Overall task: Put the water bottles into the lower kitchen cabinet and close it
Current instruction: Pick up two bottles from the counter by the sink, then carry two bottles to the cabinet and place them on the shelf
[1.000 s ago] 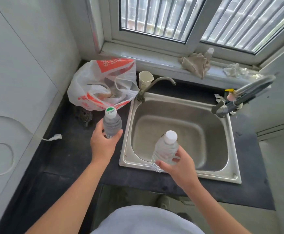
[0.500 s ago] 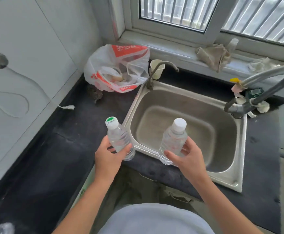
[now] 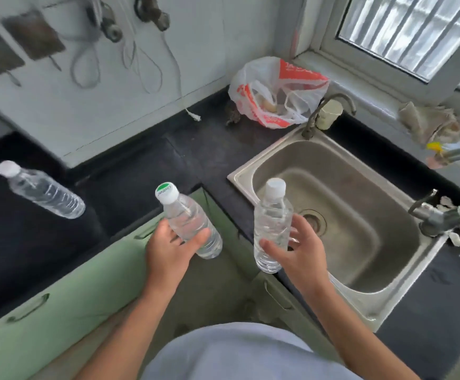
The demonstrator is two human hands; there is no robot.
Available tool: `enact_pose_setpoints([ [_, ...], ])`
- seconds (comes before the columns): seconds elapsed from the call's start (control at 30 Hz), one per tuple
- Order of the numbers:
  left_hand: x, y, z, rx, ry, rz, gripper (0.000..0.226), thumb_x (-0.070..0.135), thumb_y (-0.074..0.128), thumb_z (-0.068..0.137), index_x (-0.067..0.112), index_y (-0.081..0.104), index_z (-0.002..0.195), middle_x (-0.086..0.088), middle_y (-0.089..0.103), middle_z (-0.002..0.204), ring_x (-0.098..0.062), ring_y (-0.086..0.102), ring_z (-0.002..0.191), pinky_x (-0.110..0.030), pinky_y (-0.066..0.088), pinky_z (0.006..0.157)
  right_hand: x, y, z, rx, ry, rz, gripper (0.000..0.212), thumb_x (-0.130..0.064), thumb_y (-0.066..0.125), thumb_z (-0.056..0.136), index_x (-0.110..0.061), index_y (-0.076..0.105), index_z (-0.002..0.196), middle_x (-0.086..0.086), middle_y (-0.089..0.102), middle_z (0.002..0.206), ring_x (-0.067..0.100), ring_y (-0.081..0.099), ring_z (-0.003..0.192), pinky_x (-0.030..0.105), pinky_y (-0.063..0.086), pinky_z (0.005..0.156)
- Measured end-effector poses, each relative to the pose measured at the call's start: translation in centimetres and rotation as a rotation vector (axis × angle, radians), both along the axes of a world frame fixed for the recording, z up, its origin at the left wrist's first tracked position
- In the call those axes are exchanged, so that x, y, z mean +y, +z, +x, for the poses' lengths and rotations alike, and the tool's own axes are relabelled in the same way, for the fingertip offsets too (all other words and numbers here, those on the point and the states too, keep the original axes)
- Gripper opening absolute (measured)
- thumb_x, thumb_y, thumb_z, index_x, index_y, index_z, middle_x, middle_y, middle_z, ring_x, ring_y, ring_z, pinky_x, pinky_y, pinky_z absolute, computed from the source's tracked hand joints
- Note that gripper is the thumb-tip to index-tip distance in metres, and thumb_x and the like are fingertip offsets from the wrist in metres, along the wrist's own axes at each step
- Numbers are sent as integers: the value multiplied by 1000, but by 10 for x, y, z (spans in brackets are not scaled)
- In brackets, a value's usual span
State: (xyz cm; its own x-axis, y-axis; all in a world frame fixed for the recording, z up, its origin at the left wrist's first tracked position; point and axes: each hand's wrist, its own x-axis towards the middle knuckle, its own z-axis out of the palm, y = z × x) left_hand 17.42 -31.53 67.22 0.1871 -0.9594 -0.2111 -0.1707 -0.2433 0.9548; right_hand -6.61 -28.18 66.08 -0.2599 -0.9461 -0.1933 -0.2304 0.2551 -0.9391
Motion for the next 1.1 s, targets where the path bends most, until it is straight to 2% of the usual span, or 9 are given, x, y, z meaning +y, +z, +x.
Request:
enact_pose_setpoints([
  [0.17,70,8,97,-33,216,-33,46,18,90,75,18,69,115,3,78,105,-11,74,97,-24,58,79,-10,4,92,35,344,-5,50,-26,90,75,-35,64,116,-15,76,105,6,73,96,46,59,89],
  [0.3,161,3,184,-66,499,-7,53,24,95,64,23,68,110,11,77,100,-5,73,89,-27,56,78,7,3,201,46,643,6,49,-28,90,75,-34,63,116,-14,76,106,6,73,98,45,59,90],
  [0.4,235,-2,242,-84,691,24,55,43,89,58,28,68,106,8,78,100,-14,74,94,-38,57,85,41,2,283,55,848,-3,52,-32,89,73,-40,62,117,-19,75,106,3,71,100,42,58,90],
  [0.47,280,-4,275,-87,796,45,55,44,88,57,31,68,107,11,78,102,-12,74,96,-39,57,88,70,2,333,49,952,-10,54,-39,88,69,-42,60,116,-20,73,109,3,70,101,42,59,89],
  [0.53,320,-5,304,-98,886,53,52,36,89,62,31,69,110,13,77,103,-9,74,96,-38,57,88,102,2,375,43,1031,-21,58,-46,85,64,-42,60,116,-21,71,112,3,69,102,42,59,89],
  [0.63,367,-8,339,-111,984,55,48,22,93,69,29,69,110,12,78,101,-8,74,94,-36,58,87,142,-2,422,38,1132,-29,57,-44,86,65,-42,60,116,-23,71,111,2,70,101,42,59,88],
  [0.8,412,-6,377,-112,1094,26,44,12,91,72,25,70,108,13,77,96,-2,73,91,-12,53,72,177,-3,476,81,1253,-53,57,-36,89,68,-42,60,117,-27,71,108,-1,69,100,40,59,89],
  [0.97,440,-12,407,-73,1209,62,47,16,93,69,29,69,107,14,77,98,-6,73,94,-29,56,84,186,-4,525,138,1335,-68,56,-39,88,66,-44,60,114,-30,70,107,-4,69,98,37,59,88],
  [1.1,463,-21,431,-84,1324,106,45,21,92,70,34,68,106,21,75,96,0,72,89,-26,55,82,188,-12,573,190,1397,-99,54,-36,90,68,-52,56,107,-38,67,100,-13,65,94,22,55,82],
])
